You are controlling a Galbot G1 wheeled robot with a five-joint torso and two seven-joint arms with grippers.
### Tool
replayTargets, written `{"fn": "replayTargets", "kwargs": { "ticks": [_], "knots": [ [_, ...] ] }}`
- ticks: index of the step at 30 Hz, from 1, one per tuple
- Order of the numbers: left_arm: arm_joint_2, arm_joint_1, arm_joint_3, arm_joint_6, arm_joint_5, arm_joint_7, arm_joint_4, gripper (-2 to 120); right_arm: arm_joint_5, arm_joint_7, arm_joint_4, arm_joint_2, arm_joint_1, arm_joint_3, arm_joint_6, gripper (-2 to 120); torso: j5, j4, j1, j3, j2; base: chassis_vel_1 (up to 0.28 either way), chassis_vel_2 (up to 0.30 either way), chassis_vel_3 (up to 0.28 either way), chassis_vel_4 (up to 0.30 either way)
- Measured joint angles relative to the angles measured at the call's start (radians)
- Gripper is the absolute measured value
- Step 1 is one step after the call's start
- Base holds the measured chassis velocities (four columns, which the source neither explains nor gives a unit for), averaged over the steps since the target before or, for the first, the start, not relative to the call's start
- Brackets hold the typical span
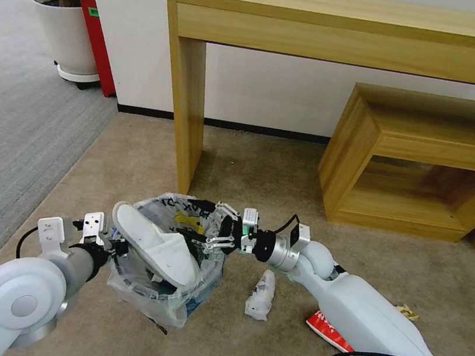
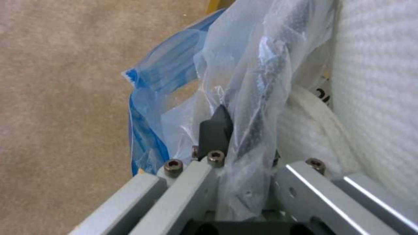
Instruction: Pick up the trash bin and place the garbage on the floor into it.
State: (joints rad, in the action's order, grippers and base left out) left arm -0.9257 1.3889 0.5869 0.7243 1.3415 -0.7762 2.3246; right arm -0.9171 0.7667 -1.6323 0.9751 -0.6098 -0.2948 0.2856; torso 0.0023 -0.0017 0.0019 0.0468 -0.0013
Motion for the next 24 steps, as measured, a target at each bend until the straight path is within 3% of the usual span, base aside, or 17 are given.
{"fn": "replayTargets", "kwargs": {
  "ticks": [3,4,6,7,10,11,14,17,18,19,21,23,24],
  "knots": [
    [0.004,0.005,0.017,-0.003,-0.008,-0.011,-0.007,0,0.025,-0.158,-0.060,-0.026,-0.044,0.059,-0.012,100,0.0000,0.0000,0.000,0.000,0.000,0.000,0.000,0.000,0.000],
    [0.004,0.005,0.017,-0.003,-0.008,-0.011,-0.007,0,0.025,-0.158,-0.060,-0.026,-0.044,0.059,-0.012,100,0.0000,0.0000,0.000,0.000,0.000,0.000,0.000,0.000,0.000],
    [0.008,0.007,0.028,-0.007,-0.014,-0.024,-0.011,0,0.052,-0.314,-0.101,-0.052,-0.086,0.094,-0.035,100,0.0000,0.0000,0.000,0.000,0.000,0.000,0.000,0.000,0.000],
    [0.008,0.007,0.028,-0.007,-0.014,-0.024,-0.011,0,0.052,-0.314,-0.101,-0.052,-0.086,0.094,-0.035,100,0.0000,0.0000,0.000,0.000,0.000,0.000,0.000,0.000,0.000],
    [0.014,0.010,0.045,-0.008,-0.025,-0.052,-0.015,0,0.088,-0.573,-0.172,-0.095,-0.190,0.158,-0.130,100,0.0000,-0.0001,0.000,0.000,0.000,0.000,0.000,0.000,0.000],
    [0.014,0.010,0.045,-0.008,-0.025,-0.052,-0.015,0,0.088,-0.573,-0.172,-0.095,-0.190,0.158,-0.130,100,0.0000,-0.0001,0.000,0.000,0.000,0.000,0.000,0.000,0.000],
    [0.014,0.017,0.060,-0.008,-0.029,-0.069,-0.012,0,0.100,-0.761,-0.217,-0.114,-0.289,0.217,-0.245,100,0.0000,-0.0002,0.000,0.000,0.000,0.000,0.000,0.000,0.000],
    [0.013,0.022,0.065,-0.008,-0.034,-0.072,-0.008,0,0.101,-0.819,-0.228,-0.116,-0.318,0.229,-0.288,100,0.0001,-0.0003,0.000,0.000,0.000,0.000,0.000,0.000,0.000],
    [0.011,0.030,0.071,-0.008,-0.037,-0.076,-0.002,0,0.100,-0.908,-0.244,-0.116,-0.353,0.244,-0.366,100,0.0001,-0.0002,0.000,0.000,0.000,0.000,0.000,0.000,0.000],
    [0.011,0.030,0.071,-0.008,-0.037,-0.076,-0.002,0,0.100,-0.908,-0.244,-0.116,-0.353,0.244,-0.366,100,0.0001,-0.0002,0.000,0.000,0.000,0.000,0.000,0.000,0.000],
    [0.011,0.040,0.076,-0.008,-0.040,-0.078,0.006,0,0.073,-1.040,-0.263,-0.111,-0.385,0.249,-0.472,100,0.0000,-0.0001,0.000,0.000,0.000,0.000,0.000,0.000,0.000],
    [0.011,0.043,0.079,-0.008,-0.040,-0.078,0.010,0,0.059,-1.076,-0.265,-0.107,-0.392,0.249,-0.504,100,0.0001,-0.0002,0.000,0.000,0.000,0.000,0.000,0.000,0.000],
    [0.010,0.049,0.088,-0.008,-0.040,-0.081,0.020,0,0.035,-1.147,-0.264,-0.092,-0.399,0.243,-0.585,100,0.0000,-0.0001,0.000,0.000,0.000,0.000,0.000,0.000,0.000]
  ]
}}
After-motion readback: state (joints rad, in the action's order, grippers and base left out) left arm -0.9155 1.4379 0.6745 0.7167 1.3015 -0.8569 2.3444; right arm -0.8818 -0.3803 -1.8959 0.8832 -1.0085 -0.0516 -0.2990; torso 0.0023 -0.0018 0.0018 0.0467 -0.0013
